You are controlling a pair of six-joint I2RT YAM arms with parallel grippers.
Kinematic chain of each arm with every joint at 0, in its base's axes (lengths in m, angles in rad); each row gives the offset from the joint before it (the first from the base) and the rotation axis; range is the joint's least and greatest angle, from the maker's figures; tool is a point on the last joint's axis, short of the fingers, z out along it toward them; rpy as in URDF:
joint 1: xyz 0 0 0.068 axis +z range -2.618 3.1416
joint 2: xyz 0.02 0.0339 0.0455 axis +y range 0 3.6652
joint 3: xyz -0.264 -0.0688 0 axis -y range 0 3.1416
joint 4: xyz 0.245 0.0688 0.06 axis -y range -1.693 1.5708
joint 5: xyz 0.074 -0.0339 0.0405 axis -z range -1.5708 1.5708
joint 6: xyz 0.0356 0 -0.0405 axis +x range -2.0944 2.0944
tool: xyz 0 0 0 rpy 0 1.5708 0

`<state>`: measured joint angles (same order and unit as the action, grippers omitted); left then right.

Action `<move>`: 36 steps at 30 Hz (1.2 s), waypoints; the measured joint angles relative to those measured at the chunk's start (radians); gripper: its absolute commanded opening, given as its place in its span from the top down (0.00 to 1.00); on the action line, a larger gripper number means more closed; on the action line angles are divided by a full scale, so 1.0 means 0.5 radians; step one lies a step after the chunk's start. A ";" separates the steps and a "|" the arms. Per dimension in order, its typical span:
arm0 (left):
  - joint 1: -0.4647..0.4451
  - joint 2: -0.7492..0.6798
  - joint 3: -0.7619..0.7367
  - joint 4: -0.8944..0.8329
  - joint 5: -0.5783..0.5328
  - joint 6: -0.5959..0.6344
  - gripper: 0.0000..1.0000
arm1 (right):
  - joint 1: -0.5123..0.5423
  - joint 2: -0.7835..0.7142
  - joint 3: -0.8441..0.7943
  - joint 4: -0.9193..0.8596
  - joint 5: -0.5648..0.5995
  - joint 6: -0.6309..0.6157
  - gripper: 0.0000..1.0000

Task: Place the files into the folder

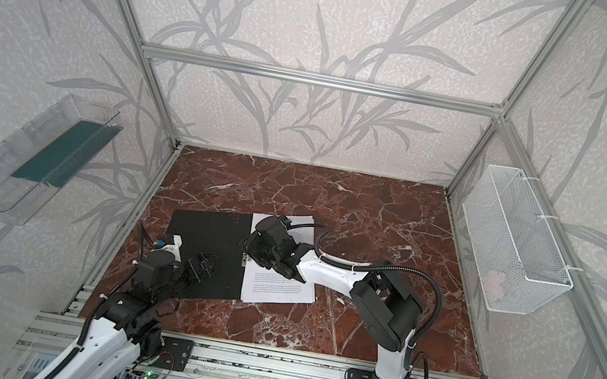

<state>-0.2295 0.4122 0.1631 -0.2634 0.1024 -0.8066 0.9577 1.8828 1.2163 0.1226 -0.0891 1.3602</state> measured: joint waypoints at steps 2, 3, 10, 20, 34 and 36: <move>0.000 0.000 0.000 -0.008 -0.002 0.000 0.01 | 0.000 0.029 0.042 -0.009 0.007 0.047 0.62; 0.001 0.002 0.000 -0.012 -0.002 -0.001 0.01 | -0.001 0.050 0.071 -0.021 0.007 0.072 0.62; 0.001 0.030 0.000 -0.014 -0.002 -0.003 0.01 | 0.000 0.199 0.192 -0.070 0.002 0.176 0.66; 0.001 0.031 0.000 -0.015 -0.002 -0.005 0.01 | -0.002 0.249 0.195 -0.075 -0.013 0.262 0.74; 0.001 0.034 0.000 -0.011 0.002 -0.012 0.01 | -0.008 0.284 0.195 -0.015 -0.032 0.282 0.82; 0.001 0.034 0.000 -0.011 0.002 -0.013 0.01 | -0.008 0.284 0.195 0.004 -0.032 0.291 0.83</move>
<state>-0.2291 0.4290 0.1631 -0.2687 0.1032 -0.8131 0.9535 2.0247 1.3136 0.1246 -0.1051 1.5055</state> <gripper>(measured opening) 0.992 0.178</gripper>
